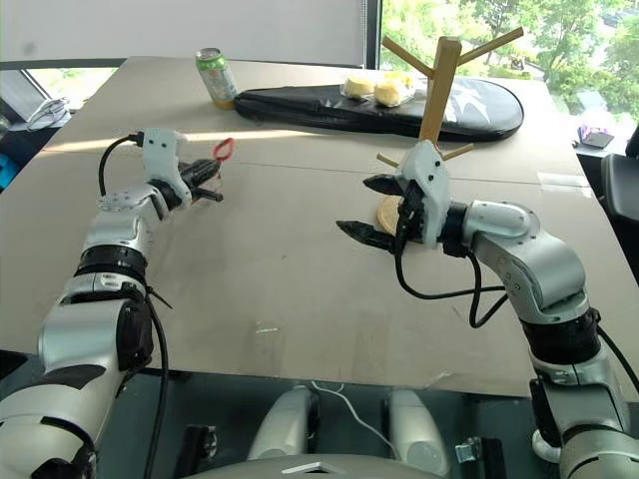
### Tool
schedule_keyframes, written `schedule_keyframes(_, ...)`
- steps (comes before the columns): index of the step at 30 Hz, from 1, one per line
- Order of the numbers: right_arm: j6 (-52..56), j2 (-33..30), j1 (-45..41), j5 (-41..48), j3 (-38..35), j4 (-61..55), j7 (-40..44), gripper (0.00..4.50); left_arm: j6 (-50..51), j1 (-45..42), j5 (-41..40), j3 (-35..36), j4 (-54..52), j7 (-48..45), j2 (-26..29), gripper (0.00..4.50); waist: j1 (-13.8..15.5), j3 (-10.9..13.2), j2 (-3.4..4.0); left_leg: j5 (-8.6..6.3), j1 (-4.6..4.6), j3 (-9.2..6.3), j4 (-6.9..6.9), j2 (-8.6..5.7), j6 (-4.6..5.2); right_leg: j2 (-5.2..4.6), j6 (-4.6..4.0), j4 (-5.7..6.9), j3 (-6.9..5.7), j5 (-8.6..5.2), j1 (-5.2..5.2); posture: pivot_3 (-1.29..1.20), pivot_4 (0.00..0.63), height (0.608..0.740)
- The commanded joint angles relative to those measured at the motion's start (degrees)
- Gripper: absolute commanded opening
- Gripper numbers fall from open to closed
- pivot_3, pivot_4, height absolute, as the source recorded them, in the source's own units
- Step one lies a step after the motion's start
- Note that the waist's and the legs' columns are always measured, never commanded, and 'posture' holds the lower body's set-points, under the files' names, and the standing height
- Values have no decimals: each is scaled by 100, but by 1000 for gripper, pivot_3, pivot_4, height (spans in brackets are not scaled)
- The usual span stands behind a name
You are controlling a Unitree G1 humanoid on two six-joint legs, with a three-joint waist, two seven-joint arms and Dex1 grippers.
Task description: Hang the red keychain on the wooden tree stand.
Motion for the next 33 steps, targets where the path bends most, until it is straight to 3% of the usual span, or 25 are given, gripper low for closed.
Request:
schedule_keyframes(1,-11,-85,549,175,-506,-835,-303,4500,314,922,-303,29,-2113,-293,110,71,-18,1,1,13,1,3,-5,1,-22,-2,0,1,3,0,0,0,150,740)
schedule_keyframes(7,563,-55,1187,753,-1045,-1719,-919,4500,708,2193,-510,-516,-5284,-358,-224,71,16,-1,-2,9,11,-2,-3,3,-13,2,0,12,3,1,4,0,150,740)
schedule_keyframes(13,955,-70,1851,1221,-1832,-2335,-1693,4500,58,2144,-195,-1298,-6300,-451,-586,71,89,-1,-2,7,14,-3,-1,-1,-11,3,0,4,3,0,12,0,150,740)
schedule_keyframes(18,1129,-76,2229,1517,-2237,-2741,-2247,4500,-912,1587,61,-1760,-5746,-698,-907,71,104,-1,-1,7,16,-1,-1,-1,-10,5,0,3,7,0,11,0,150,740)
schedule_keyframes(25,1216,28,2229,1970,-2600,-3139,-3253,4500,-2655,528,554,-2217,-4083,-852,-1469,71,107,-1,-1,6,13,-1,0,-4,-9,6,1,-2,9,0,12,0,150,740)
schedule_keyframes(33,1213,-111,2197,2714,-2799,-3468,-4305,4500,-3951,-174,861,-2520,-2684,-920,-2060,71,111,-1,-1,5,11,-1,0,-6,-8,6,1,-5,9,0,12,0,150,740)
